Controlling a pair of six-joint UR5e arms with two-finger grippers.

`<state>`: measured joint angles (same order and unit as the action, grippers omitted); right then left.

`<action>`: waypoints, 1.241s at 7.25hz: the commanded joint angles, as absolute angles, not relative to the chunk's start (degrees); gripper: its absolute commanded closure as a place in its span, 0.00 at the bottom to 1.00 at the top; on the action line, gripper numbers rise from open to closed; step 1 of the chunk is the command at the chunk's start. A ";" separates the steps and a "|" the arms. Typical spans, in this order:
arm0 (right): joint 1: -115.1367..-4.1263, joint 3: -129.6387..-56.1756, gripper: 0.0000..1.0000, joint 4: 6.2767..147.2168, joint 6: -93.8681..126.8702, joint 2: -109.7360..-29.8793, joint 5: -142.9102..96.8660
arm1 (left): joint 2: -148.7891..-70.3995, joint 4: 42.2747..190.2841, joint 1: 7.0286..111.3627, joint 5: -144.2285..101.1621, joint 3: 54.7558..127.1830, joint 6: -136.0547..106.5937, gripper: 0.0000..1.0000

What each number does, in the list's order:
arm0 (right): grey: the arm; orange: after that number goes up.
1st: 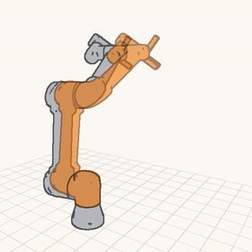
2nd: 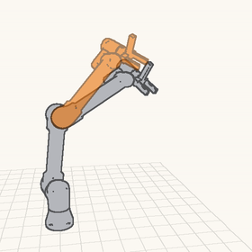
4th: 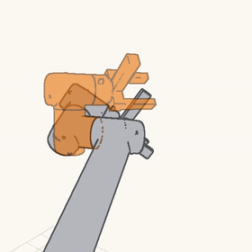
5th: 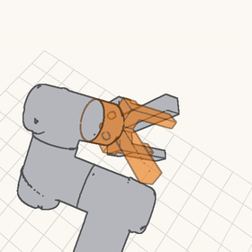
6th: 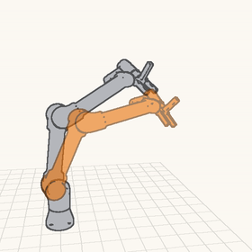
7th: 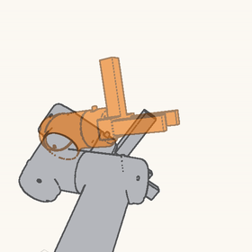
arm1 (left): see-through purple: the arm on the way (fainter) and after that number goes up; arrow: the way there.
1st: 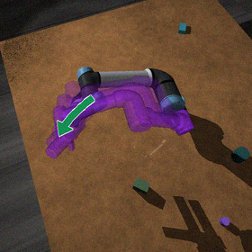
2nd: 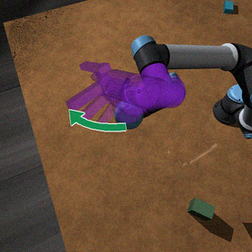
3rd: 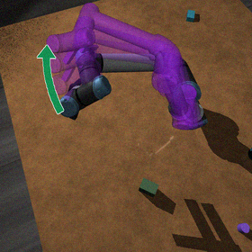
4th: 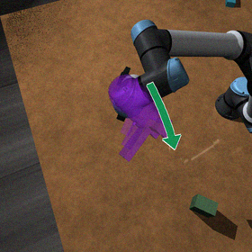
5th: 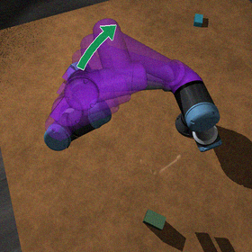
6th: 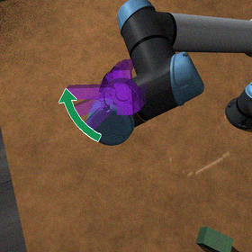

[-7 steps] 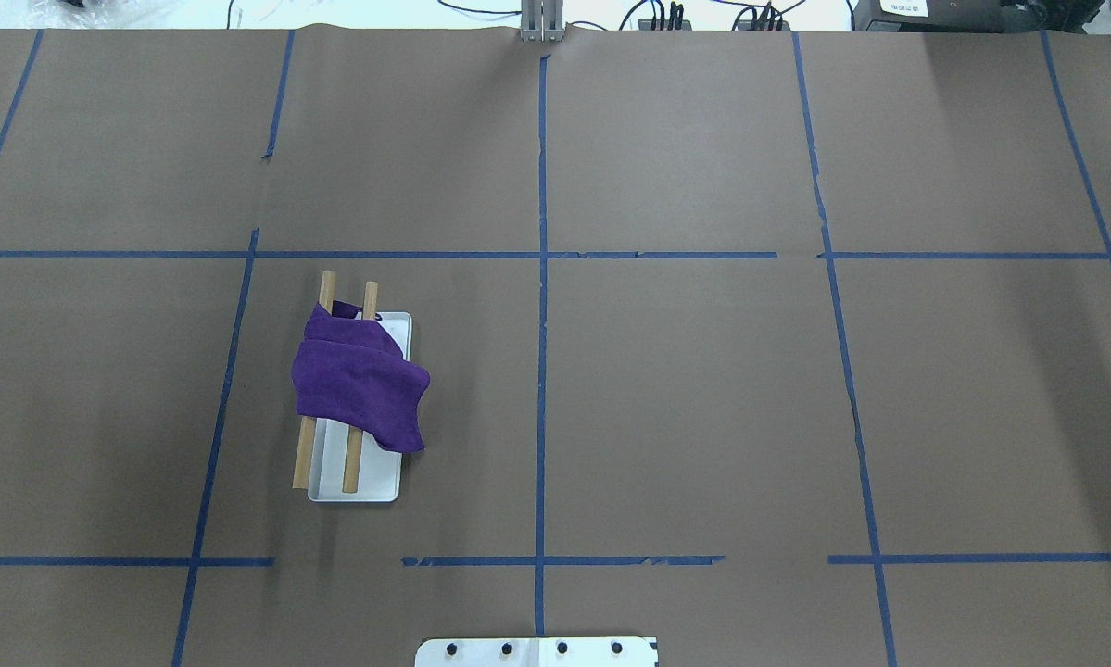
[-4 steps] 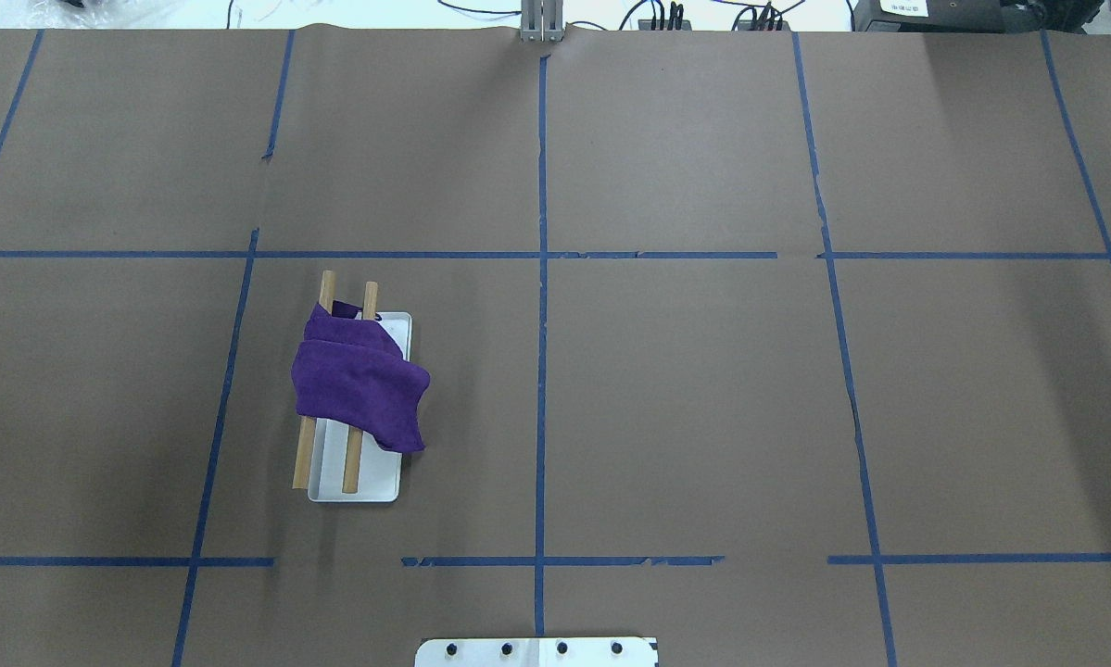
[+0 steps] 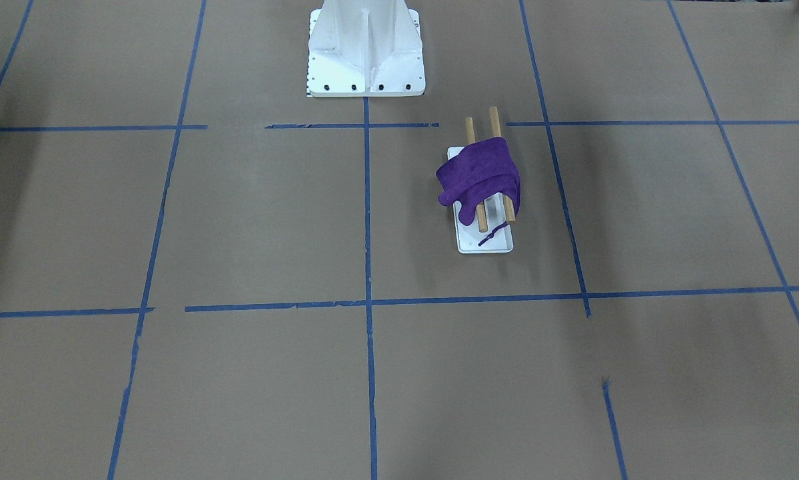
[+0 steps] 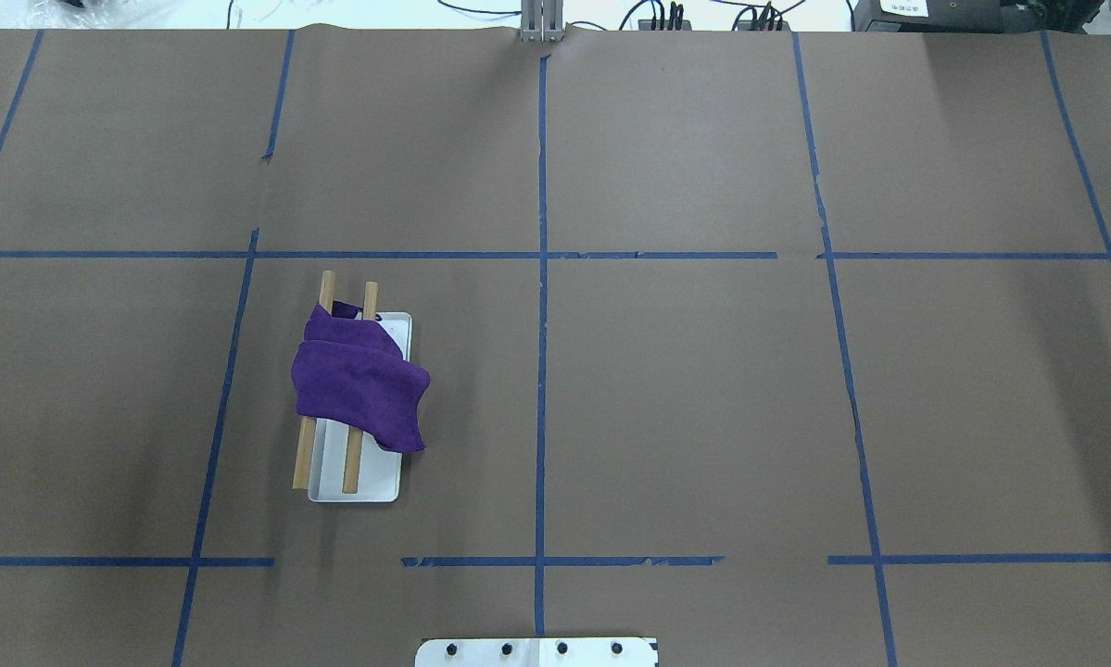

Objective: Hang towel on rack

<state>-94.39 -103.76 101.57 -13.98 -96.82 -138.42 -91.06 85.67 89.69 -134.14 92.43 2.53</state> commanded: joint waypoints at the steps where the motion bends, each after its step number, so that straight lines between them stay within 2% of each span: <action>1: -94.39 -103.80 0.00 101.51 -10.05 -97.03 -138.34 | -91.05 85.61 89.74 -134.56 92.37 1.15 0.00; 4: -94.39 -103.36 0.00 94.27 1.27 -97.99 -137.29 | -91.05 85.69 89.74 -134.56 92.72 -1.14 0.00; 6: -94.39 -97.94 0.00 84.52 2.02 -98.96 -133.79 | -91.05 86.04 89.74 -134.56 92.81 -1.14 0.00; 9: -94.22 -97.47 0.00 84.19 1.76 -98.26 -133.59 | -91.05 86.13 89.74 -134.56 92.81 -1.14 0.00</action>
